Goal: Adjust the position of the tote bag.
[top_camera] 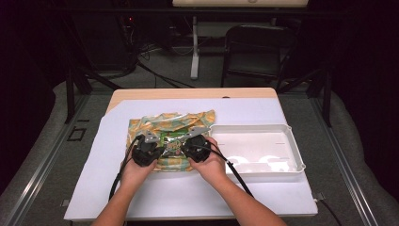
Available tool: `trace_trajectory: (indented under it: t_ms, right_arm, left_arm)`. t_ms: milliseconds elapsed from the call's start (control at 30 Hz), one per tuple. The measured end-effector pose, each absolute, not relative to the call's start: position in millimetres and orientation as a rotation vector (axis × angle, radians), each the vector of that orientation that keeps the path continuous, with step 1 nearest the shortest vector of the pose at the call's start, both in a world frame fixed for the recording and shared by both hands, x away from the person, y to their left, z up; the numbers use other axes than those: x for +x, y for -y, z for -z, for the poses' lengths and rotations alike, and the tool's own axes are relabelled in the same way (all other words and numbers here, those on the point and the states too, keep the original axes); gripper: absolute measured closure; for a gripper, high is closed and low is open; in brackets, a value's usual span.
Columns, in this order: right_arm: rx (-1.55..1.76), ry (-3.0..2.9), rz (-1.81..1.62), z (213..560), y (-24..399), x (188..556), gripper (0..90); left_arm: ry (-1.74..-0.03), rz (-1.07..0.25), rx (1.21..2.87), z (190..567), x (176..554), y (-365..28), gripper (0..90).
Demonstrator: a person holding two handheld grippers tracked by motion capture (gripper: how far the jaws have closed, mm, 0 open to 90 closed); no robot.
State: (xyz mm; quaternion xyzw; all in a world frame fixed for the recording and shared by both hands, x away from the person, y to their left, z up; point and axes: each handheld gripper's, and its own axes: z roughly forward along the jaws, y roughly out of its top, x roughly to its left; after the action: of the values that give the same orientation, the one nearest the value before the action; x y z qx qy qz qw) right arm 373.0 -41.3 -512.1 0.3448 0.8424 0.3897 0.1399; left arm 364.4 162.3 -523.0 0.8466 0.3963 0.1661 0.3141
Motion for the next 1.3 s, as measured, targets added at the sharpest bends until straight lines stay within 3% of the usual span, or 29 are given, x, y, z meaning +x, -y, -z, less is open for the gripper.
trace_trajectory:
  t_ms: [867, 1300]
  right_arm:
    - [0.882, -2.576, -1.056, 537, 40, 345, 82.8]
    - [0.873, -2.599, -1.042, 551, 41, 336, 82.5]
  left_arm:
    - [-1.073, -0.376, 2.243, 534, 328, -170, 90.0]
    - [-1.135, -0.354, 2.168, 535, 326, -181, 82.8]
